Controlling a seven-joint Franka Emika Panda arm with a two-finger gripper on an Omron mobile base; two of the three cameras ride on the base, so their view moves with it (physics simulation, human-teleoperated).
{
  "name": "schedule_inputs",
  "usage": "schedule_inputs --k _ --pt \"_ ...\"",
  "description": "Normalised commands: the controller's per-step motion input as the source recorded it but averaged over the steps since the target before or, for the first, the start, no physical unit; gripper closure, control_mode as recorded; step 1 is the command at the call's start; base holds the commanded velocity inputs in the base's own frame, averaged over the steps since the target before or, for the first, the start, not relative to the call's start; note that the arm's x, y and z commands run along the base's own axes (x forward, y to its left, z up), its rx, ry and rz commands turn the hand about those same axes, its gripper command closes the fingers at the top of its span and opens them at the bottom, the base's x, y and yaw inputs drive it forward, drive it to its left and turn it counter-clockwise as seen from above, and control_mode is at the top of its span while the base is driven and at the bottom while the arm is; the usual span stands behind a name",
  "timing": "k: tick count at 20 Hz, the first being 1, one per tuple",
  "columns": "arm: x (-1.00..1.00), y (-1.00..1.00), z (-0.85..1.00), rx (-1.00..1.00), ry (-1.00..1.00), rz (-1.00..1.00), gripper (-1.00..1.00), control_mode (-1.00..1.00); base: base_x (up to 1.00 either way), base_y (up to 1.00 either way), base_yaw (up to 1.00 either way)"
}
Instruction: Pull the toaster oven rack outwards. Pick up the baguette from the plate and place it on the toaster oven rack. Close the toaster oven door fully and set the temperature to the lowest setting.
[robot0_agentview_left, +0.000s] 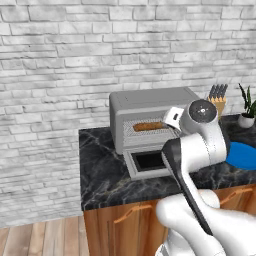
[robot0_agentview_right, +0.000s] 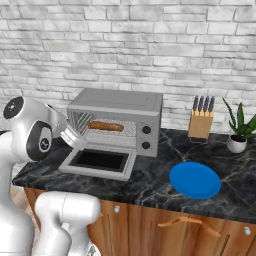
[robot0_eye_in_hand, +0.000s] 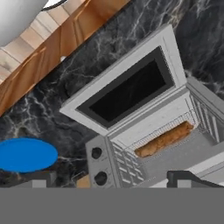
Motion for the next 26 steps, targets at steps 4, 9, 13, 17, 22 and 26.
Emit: schedule_inputs --k 4,9,13,17,22,26 --pt "0.00 0.58 -0.04 -0.02 0.00 -0.17 -1.00 -1.00 0.00 0.00 0.00" --pt "0.00 0.49 -0.31 -0.04 0.00 -0.11 -1.00 -1.00 0.00 0.00 0.00" --pt "0.00 0.42 -0.33 0.00 -0.08 -0.09 -1.00 -1.00 0.00 0.00 0.00" --pt "0.00 0.34 -0.17 0.00 -0.14 -0.11 -1.00 -1.00 0.00 0.00 0.00" --pt "0.00 0.27 -0.09 0.06 -0.10 -0.10 -1.00 -1.00 0.00 0.00 0.00" --pt "0.00 0.33 -0.18 0.09 -0.03 -0.09 -1.00 -1.00 0.00 0.00 0.00"
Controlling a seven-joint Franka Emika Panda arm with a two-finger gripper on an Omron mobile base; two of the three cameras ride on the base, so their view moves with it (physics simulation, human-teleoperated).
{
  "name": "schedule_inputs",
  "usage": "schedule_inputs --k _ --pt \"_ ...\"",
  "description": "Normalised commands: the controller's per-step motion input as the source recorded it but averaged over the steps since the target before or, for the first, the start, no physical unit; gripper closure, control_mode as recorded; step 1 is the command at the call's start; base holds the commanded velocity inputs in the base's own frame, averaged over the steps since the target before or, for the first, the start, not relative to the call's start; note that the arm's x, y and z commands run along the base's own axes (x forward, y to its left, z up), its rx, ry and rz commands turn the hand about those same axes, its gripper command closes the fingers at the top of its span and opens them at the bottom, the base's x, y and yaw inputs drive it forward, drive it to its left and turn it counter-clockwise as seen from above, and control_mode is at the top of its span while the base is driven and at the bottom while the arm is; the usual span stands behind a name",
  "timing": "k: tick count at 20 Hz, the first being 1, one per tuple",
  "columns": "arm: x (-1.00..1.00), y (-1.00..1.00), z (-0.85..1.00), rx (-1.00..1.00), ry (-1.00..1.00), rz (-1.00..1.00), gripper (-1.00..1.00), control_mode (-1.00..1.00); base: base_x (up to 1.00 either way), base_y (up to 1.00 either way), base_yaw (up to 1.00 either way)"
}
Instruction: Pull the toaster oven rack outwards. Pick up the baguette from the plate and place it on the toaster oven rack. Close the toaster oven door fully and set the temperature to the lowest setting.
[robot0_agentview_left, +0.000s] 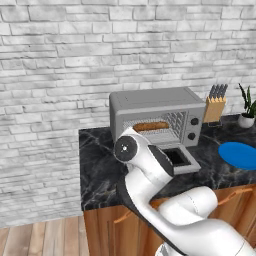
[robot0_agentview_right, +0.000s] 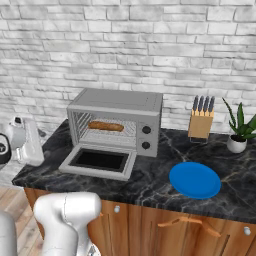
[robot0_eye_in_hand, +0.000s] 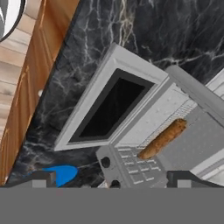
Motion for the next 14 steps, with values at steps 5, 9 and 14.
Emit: schedule_inputs --k 5,9,14 --pt "0.00 0.34 -0.28 0.05 0.00 -0.11 -1.00 -1.00 0.00 0.00 0.00" --pt "0.00 0.38 -0.28 0.03 0.00 -0.11 -1.00 -1.00 0.00 0.00 0.00" --pt "0.01 0.12 -0.26 0.00 0.07 -0.10 -1.00 -1.00 0.00 0.00 0.00"
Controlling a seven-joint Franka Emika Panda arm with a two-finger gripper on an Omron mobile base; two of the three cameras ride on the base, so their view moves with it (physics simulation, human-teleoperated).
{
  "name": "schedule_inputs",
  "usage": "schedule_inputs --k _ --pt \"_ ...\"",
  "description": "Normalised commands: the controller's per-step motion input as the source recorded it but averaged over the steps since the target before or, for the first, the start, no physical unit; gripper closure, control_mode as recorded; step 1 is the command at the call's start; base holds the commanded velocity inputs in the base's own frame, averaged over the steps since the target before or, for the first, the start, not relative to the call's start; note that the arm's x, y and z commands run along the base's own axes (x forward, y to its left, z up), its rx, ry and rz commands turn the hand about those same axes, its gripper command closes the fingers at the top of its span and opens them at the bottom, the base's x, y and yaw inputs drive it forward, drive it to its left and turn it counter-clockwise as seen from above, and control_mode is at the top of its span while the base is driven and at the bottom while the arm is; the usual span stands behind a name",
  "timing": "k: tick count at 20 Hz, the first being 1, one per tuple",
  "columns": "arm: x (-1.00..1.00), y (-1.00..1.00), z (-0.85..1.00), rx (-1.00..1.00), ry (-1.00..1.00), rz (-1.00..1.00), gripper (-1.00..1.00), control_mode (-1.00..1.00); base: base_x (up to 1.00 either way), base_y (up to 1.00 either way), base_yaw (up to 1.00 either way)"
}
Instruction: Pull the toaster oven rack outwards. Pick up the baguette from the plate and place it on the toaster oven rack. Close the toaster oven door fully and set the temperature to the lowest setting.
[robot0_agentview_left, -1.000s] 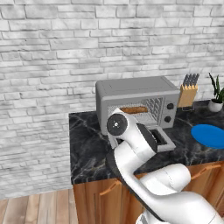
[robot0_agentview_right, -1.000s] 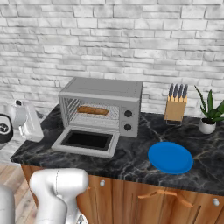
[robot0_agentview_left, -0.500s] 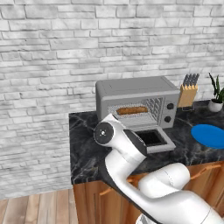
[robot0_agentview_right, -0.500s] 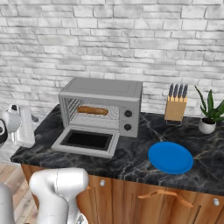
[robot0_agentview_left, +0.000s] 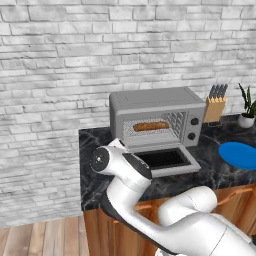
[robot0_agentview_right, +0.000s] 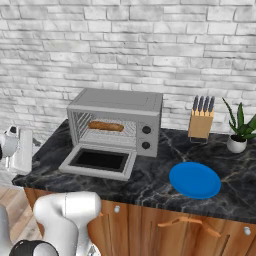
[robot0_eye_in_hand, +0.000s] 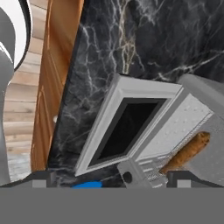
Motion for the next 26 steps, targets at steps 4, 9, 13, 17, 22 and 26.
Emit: schedule_inputs --k 4,9,13,17,22,26 --pt "0.13 0.01 -0.34 0.00 0.08 -0.04 -1.00 -1.00 0.00 0.00 0.00" --pt "0.19 0.05 -0.33 0.00 0.05 -0.01 -1.00 -1.00 0.00 0.00 0.00" --pt "0.17 0.16 -0.30 0.00 0.03 0.00 -1.00 -1.00 0.00 0.00 0.00" --pt "0.21 0.19 -0.33 0.00 0.10 -0.01 -1.00 -1.00 0.00 0.00 0.00" --pt "0.19 0.14 -0.25 -0.01 0.11 -0.01 -1.00 -1.00 0.00 0.00 0.00" --pt "0.14 0.09 -0.24 -0.02 0.08 -0.02 -1.00 -1.00 0.00 0.00 0.00"
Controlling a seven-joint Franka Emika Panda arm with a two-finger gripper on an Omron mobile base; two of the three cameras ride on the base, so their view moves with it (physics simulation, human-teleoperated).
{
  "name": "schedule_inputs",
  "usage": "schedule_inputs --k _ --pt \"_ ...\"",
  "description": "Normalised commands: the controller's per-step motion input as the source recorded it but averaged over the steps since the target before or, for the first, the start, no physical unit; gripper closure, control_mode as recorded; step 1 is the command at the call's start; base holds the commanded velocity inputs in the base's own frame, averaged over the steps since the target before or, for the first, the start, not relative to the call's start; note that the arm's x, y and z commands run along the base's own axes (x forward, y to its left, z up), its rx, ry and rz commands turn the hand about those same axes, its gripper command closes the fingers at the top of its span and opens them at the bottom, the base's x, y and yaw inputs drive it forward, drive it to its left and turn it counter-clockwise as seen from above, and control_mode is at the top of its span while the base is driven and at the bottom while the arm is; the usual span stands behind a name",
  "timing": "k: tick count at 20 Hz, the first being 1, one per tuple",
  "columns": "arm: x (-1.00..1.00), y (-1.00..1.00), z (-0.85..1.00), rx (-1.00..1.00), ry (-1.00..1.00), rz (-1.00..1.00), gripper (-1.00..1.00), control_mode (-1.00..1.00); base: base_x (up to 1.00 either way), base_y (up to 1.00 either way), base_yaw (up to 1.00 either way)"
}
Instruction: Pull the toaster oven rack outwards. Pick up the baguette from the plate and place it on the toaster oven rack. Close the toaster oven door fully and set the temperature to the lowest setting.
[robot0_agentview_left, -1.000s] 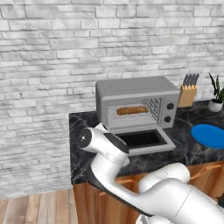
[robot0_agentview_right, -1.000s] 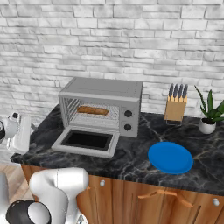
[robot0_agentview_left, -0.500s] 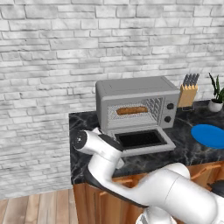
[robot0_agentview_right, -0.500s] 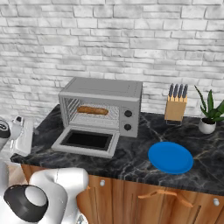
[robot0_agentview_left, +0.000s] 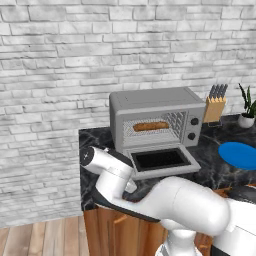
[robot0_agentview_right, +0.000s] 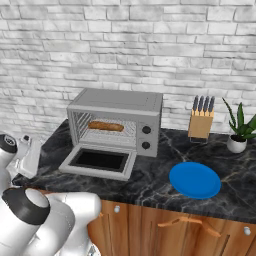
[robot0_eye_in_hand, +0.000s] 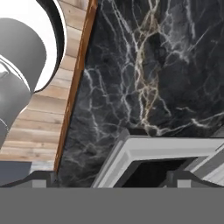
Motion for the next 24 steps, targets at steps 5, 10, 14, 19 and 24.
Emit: schedule_inputs --k 5,10,14,19,24 --pt "0.12 0.03 -0.32 -0.04 0.06 -0.01 -1.00 -1.00 0.00 0.00 0.00" --pt "0.13 0.00 -0.30 -0.03 0.02 0.00 -1.00 -1.00 0.00 0.00 0.00" --pt "0.18 0.00 -0.20 -0.03 0.02 -0.01 -1.00 -1.00 0.00 0.00 0.00" --pt "0.17 0.00 -0.20 -0.01 0.04 0.00 -1.00 -1.00 0.00 0.00 0.00" --pt "0.14 0.00 -0.20 -0.03 0.07 -0.01 -1.00 -1.00 0.00 0.00 0.00"
